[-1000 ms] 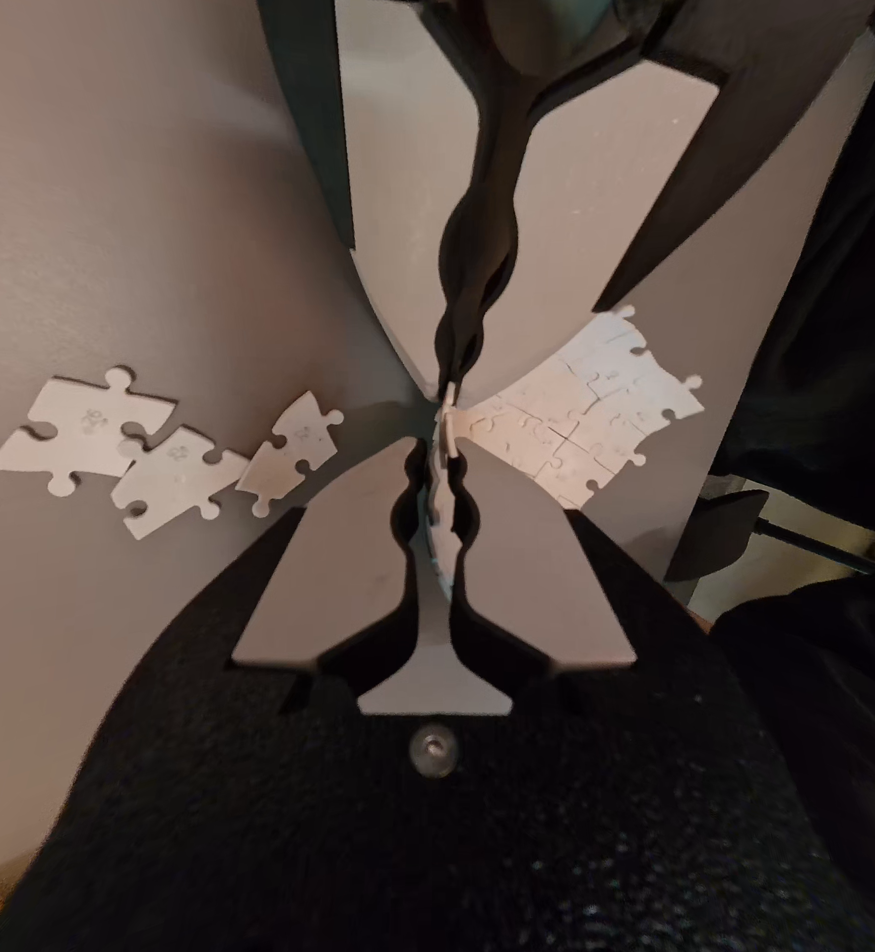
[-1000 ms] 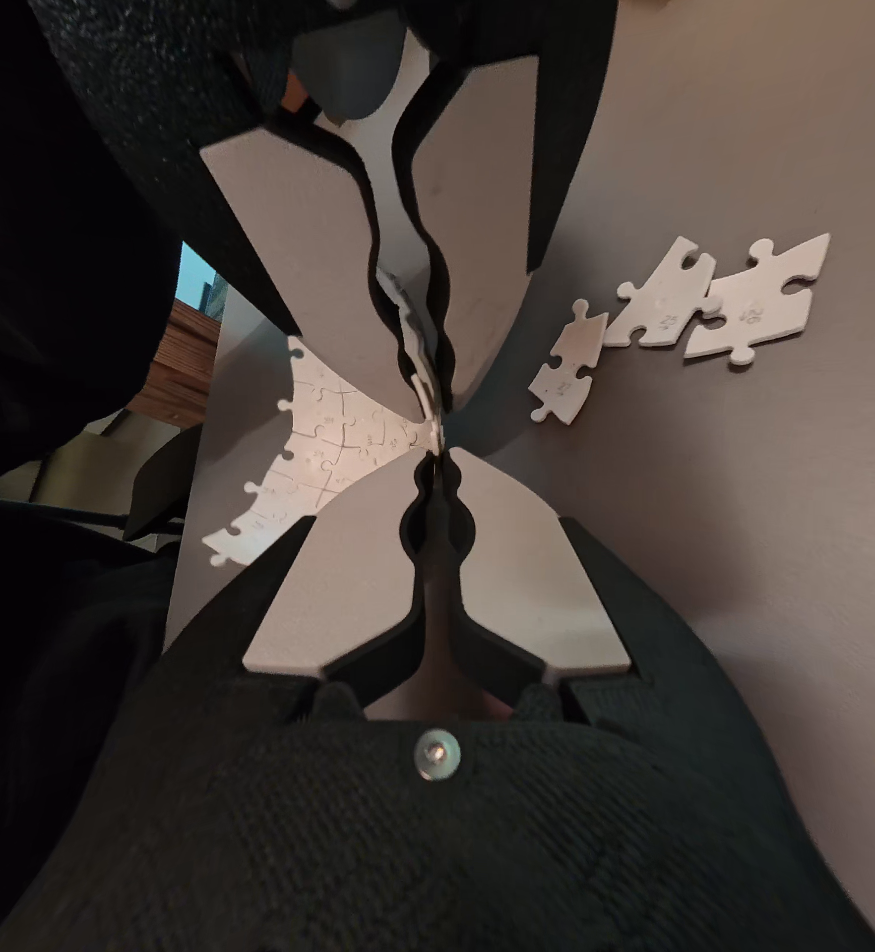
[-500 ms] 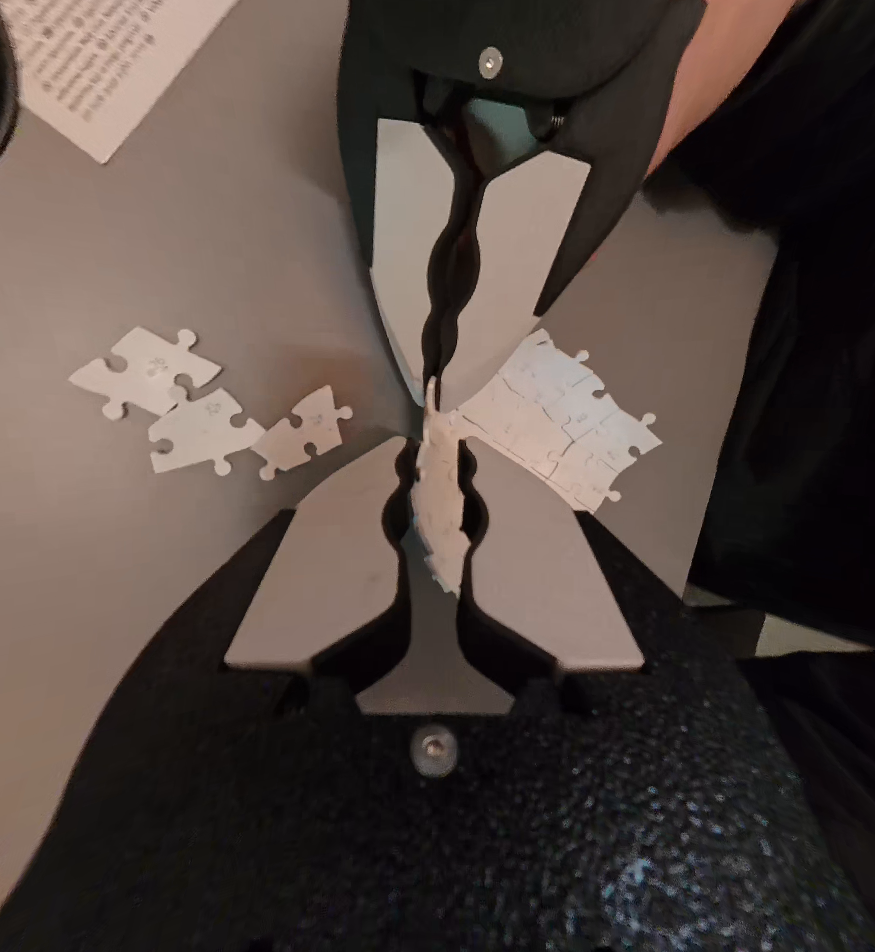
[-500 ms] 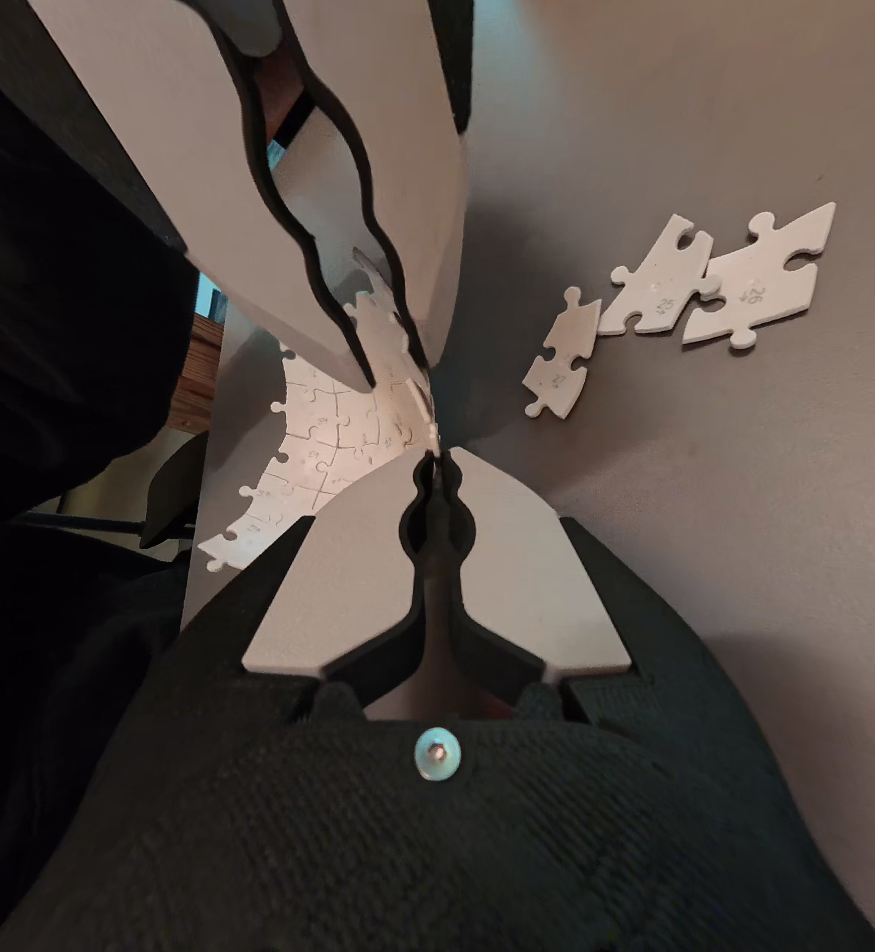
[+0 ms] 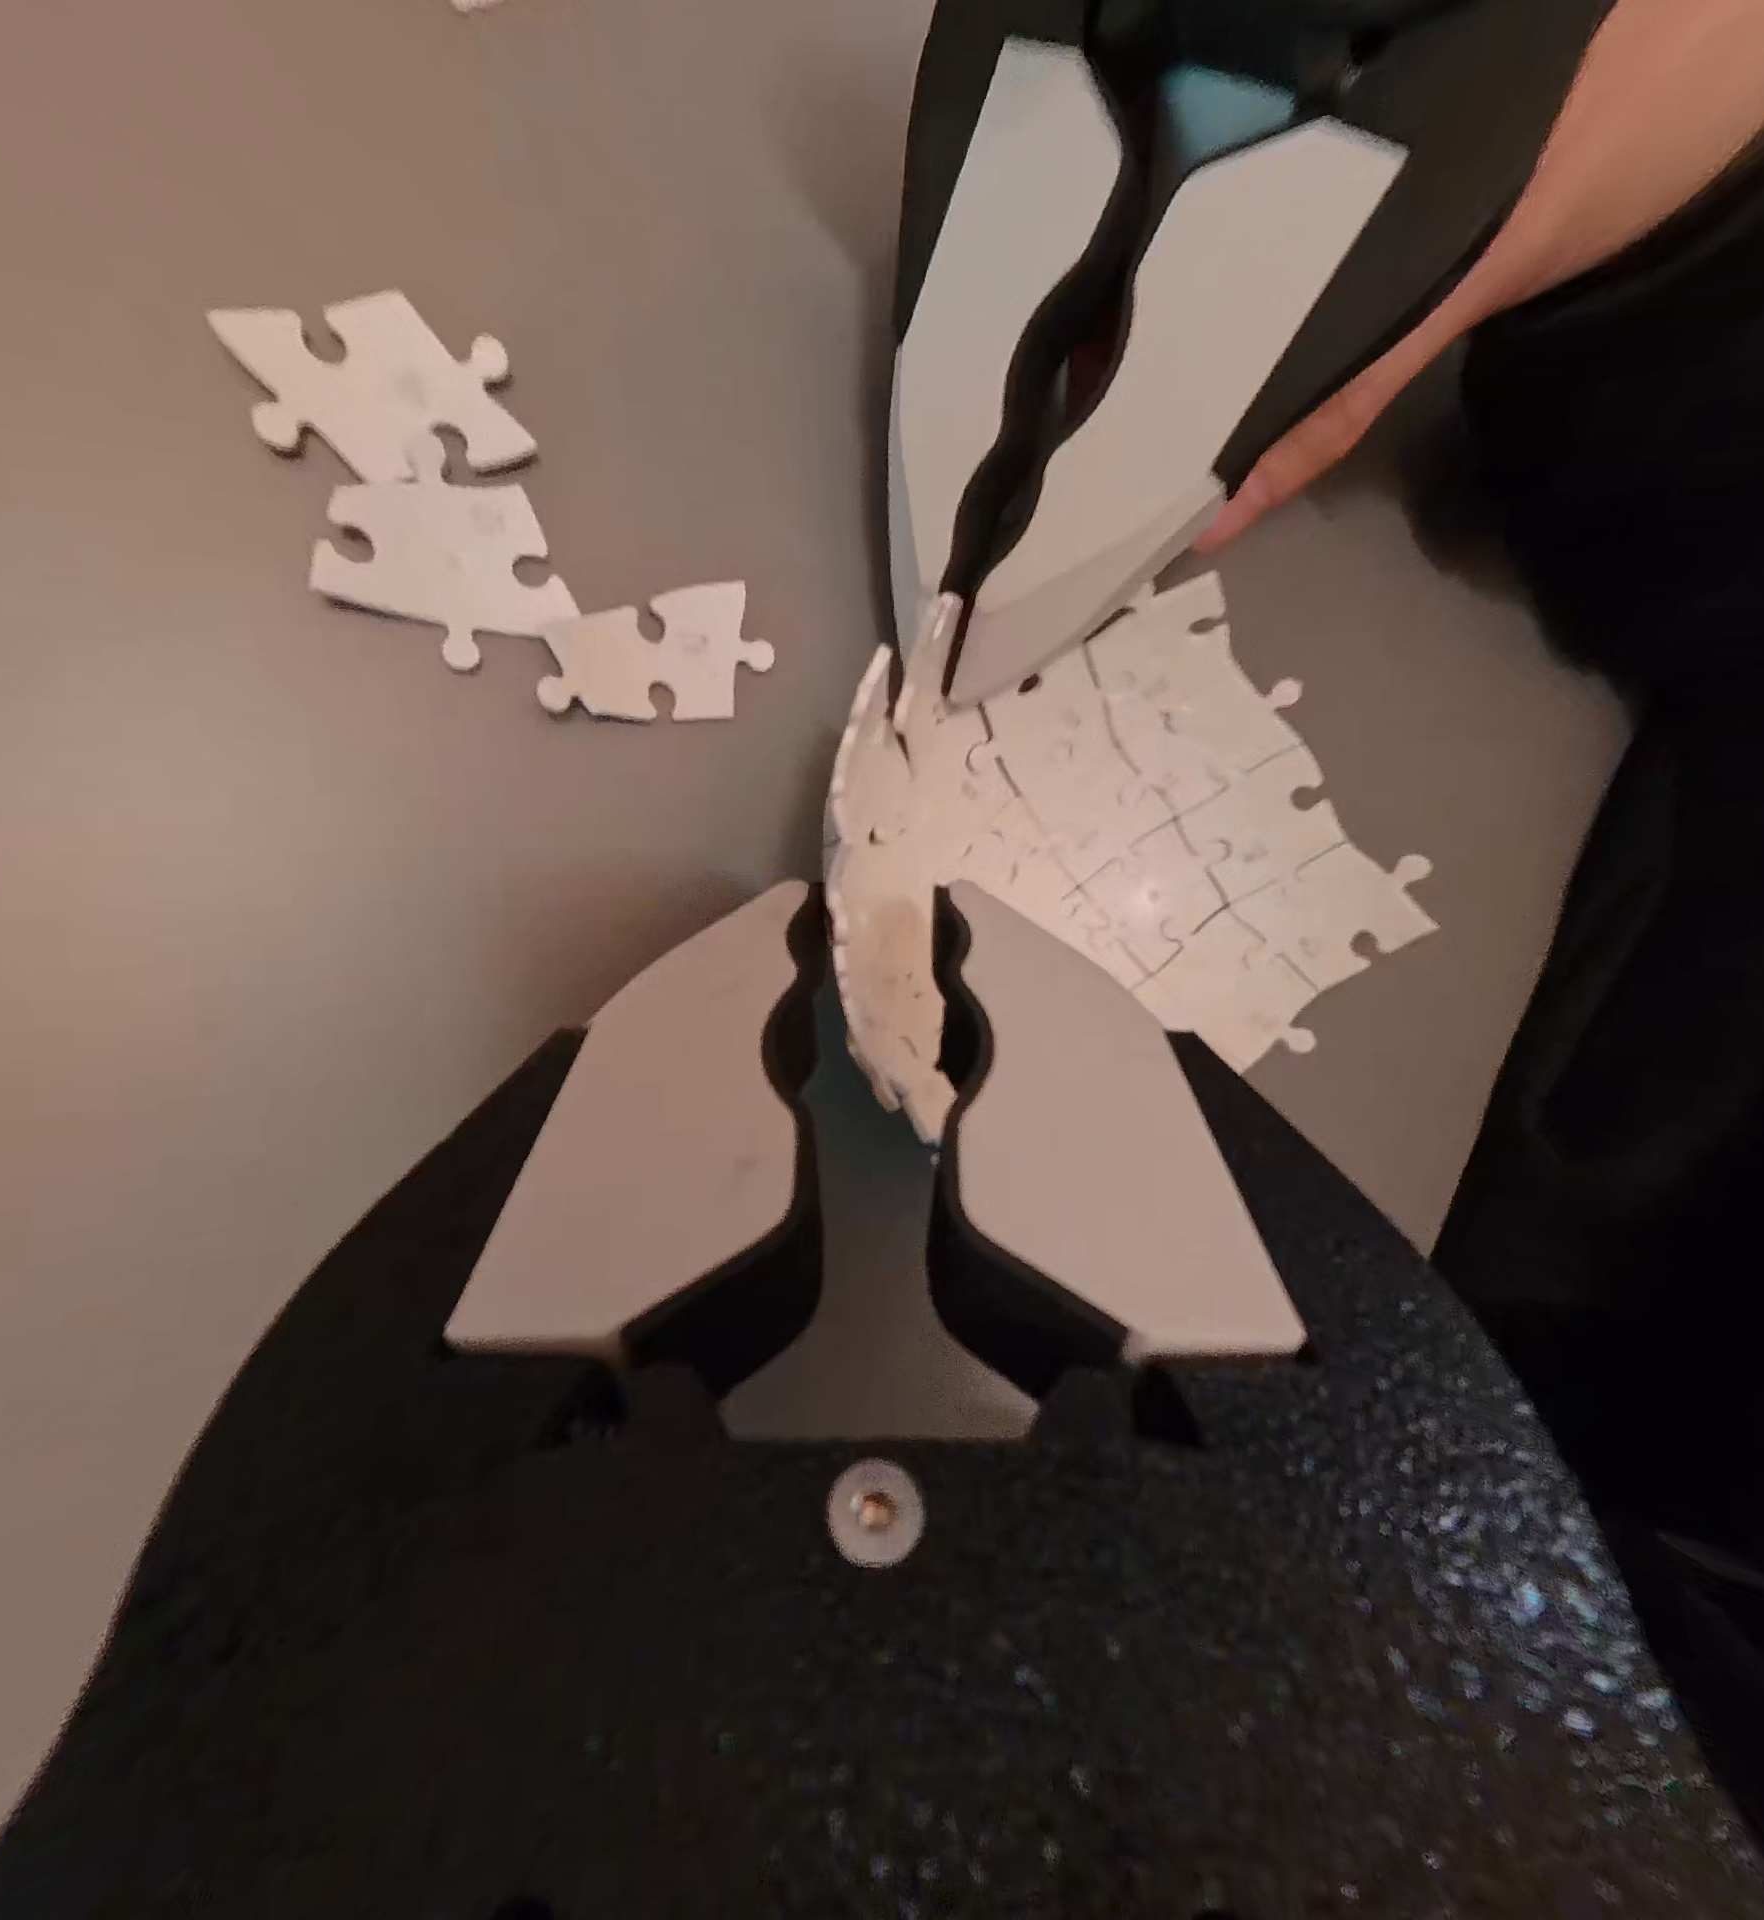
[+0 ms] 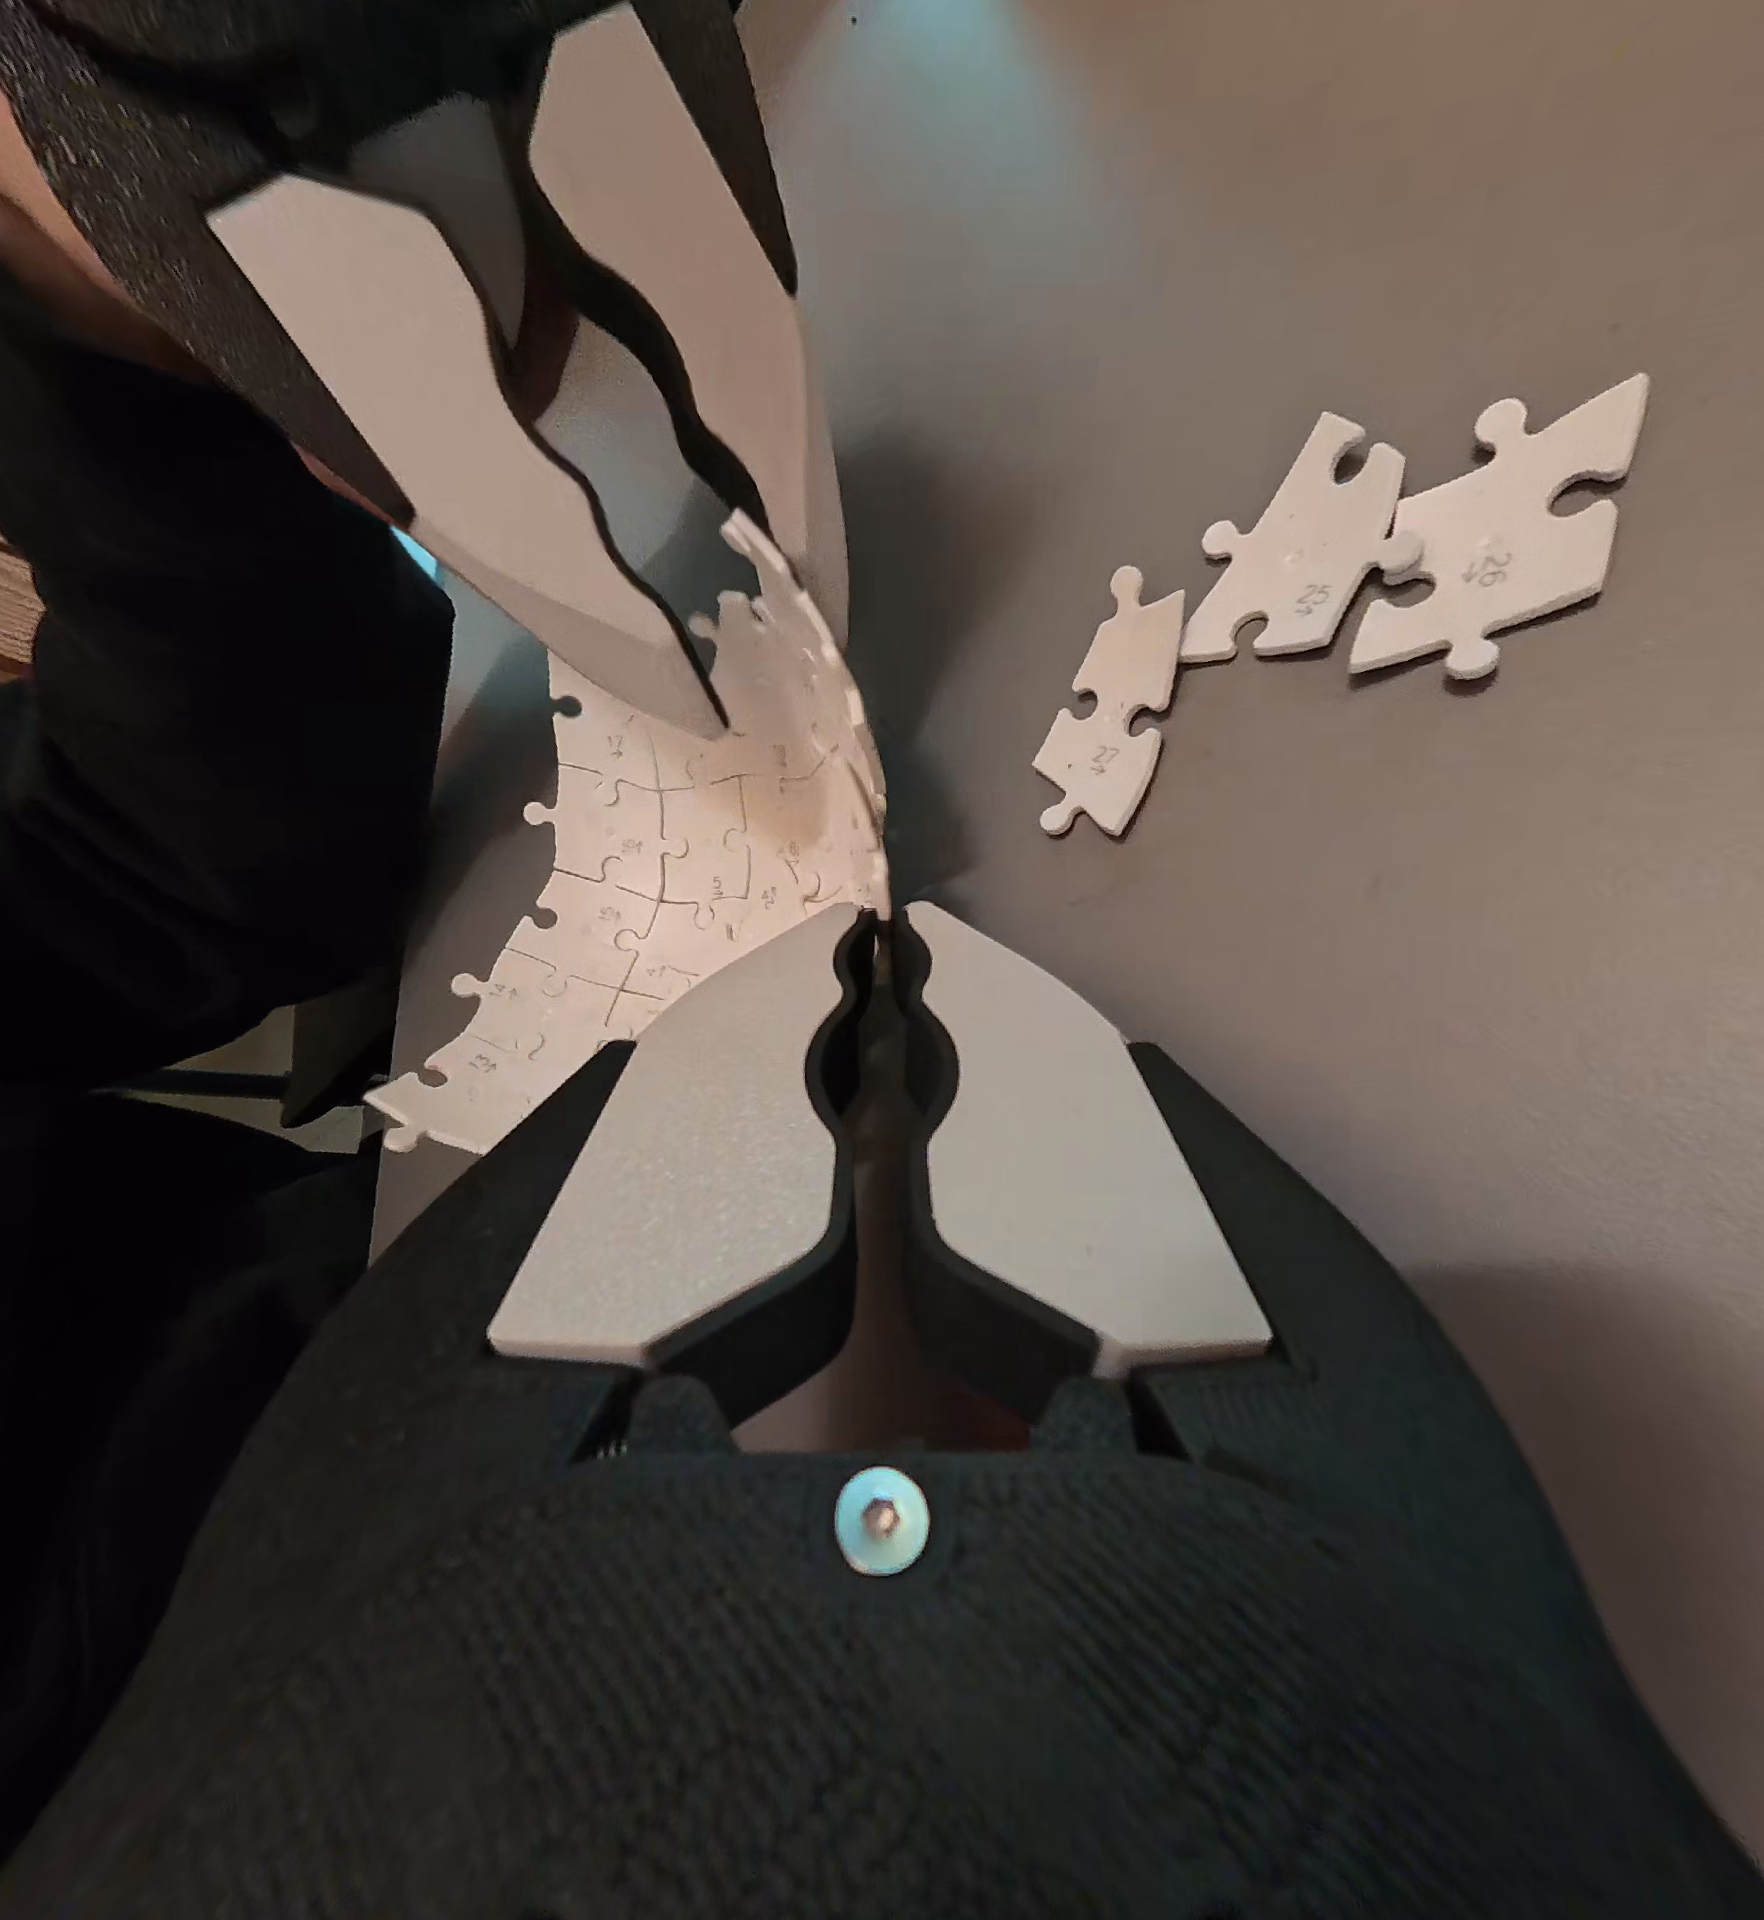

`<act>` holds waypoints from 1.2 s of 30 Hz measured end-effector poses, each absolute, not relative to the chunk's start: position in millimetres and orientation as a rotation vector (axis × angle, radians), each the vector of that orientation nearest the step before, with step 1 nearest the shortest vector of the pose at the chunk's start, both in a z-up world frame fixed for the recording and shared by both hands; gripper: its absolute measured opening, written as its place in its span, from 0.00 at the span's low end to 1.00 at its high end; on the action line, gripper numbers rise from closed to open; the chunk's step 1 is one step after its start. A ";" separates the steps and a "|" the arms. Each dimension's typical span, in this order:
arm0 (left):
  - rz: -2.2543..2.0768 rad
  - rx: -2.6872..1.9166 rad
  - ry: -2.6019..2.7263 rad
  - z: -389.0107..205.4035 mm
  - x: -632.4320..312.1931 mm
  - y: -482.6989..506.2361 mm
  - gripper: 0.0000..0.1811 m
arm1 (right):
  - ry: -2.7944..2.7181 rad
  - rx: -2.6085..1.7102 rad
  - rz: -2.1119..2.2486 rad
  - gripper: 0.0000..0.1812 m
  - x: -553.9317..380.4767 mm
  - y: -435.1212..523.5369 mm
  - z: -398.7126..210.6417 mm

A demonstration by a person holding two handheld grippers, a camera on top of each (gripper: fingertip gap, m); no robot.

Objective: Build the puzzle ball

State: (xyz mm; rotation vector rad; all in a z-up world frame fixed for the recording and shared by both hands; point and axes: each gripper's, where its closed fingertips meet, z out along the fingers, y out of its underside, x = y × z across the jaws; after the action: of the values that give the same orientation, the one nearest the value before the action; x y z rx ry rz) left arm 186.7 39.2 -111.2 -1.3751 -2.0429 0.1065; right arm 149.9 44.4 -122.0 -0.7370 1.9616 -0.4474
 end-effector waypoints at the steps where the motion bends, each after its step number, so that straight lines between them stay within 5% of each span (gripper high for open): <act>1: 0.087 -1.402 -2.063 -115.9 188.6 39.9 0.09 | 1.966 -0.736 -0.448 0.02 150.2 44.3 -122.2; 10: -0.022 -1.386 -2.115 -125.4 191.7 41.3 0.01 | 2.000 -0.715 -0.451 0.03 151.3 46.1 -123.0; 36: -0.012 -1.451 -2.185 -120.1 192.9 44.6 0.01 | 2.100 -0.664 -0.462 0.04 152.0 48.9 -126.4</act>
State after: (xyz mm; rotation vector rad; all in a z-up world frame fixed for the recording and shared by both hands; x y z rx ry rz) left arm 192.9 44.6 -120.1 -1.4506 -2.1849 -0.0118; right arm 152.0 48.9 -126.4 -0.6644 2.0998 -0.4623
